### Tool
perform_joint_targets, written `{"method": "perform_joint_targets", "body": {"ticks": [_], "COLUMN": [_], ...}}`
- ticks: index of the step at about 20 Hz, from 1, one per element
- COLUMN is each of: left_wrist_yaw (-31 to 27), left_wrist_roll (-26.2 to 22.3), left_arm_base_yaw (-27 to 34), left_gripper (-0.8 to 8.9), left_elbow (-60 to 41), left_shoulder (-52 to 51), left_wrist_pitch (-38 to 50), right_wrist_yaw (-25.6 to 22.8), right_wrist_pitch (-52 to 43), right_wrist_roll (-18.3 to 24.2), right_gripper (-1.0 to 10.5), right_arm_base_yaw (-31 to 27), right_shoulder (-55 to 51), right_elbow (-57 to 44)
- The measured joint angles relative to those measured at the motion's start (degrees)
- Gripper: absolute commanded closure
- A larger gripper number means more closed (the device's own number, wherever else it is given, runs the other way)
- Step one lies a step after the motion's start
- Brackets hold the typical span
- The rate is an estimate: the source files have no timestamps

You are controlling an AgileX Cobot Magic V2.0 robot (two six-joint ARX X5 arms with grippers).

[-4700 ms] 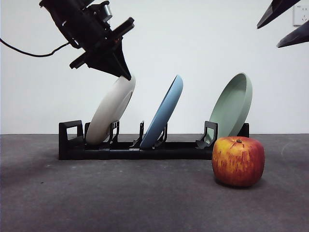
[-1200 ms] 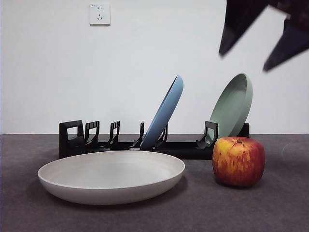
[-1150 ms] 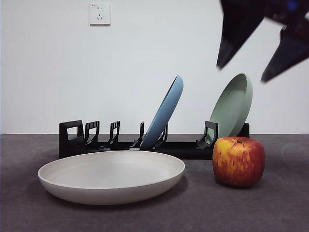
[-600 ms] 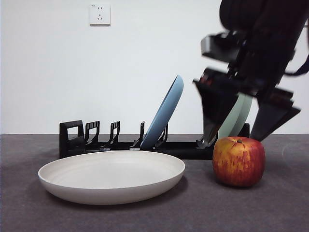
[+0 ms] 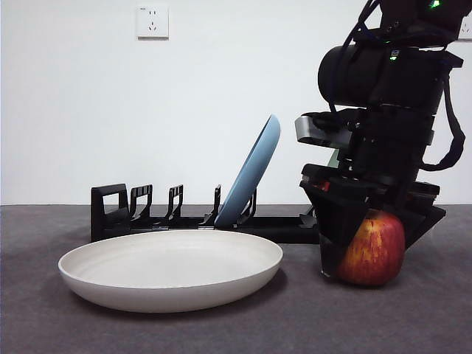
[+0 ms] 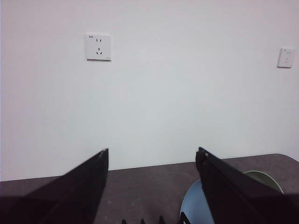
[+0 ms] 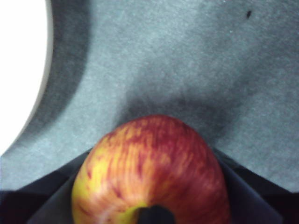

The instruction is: Take the yellow plate from the plate rack,put the plate on the table,take the apple from the table,put the apple in the plate

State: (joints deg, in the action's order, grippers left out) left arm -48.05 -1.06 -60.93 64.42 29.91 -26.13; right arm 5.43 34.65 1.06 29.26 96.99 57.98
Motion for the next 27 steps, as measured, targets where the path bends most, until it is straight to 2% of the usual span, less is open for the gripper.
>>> {"method": "perform_joint_targets", "body": {"ticks": [8, 12, 15, 21, 27], "left_wrist_yaw": [0.02, 0.20, 0.20, 0.44, 0.44], "left_wrist_roll": [-0.02, 0.00, 0.00, 0.00, 0.00], "left_arm_base_yaw": [0.00, 0.00, 0.00, 0.00, 0.00], "left_gripper": [5.00, 5.00, 5.00, 5.00, 5.00], "left_elbow": [0.00, 0.00, 0.00, 0.00, 0.00], "left_shoulder": [0.00, 0.02, 0.00, 0.02, 0.02], "left_wrist_pitch": [-1.29, -2.54, -2.78, -4.11, -5.66], "right_wrist_yaw": [-1.07, -1.03, -1.01, -0.96, -1.09], "right_wrist_pitch": [2.97, 6.45, 7.02, 6.84, 4.72], "right_wrist_roll": [-0.33, -1.07, -1.25, -1.53, -1.70], "right_gripper": [9.6, 9.6, 9.6, 9.6, 9.6], "right_arm_base_yaw": [0.13, 2.64, 6.58, 14.29, 17.44], "right_shoulder": [-3.56, -9.62, -9.53, -1.81, 9.97], "right_elbow": [0.70, 9.05, 15.80, 24.94, 26.27]}}
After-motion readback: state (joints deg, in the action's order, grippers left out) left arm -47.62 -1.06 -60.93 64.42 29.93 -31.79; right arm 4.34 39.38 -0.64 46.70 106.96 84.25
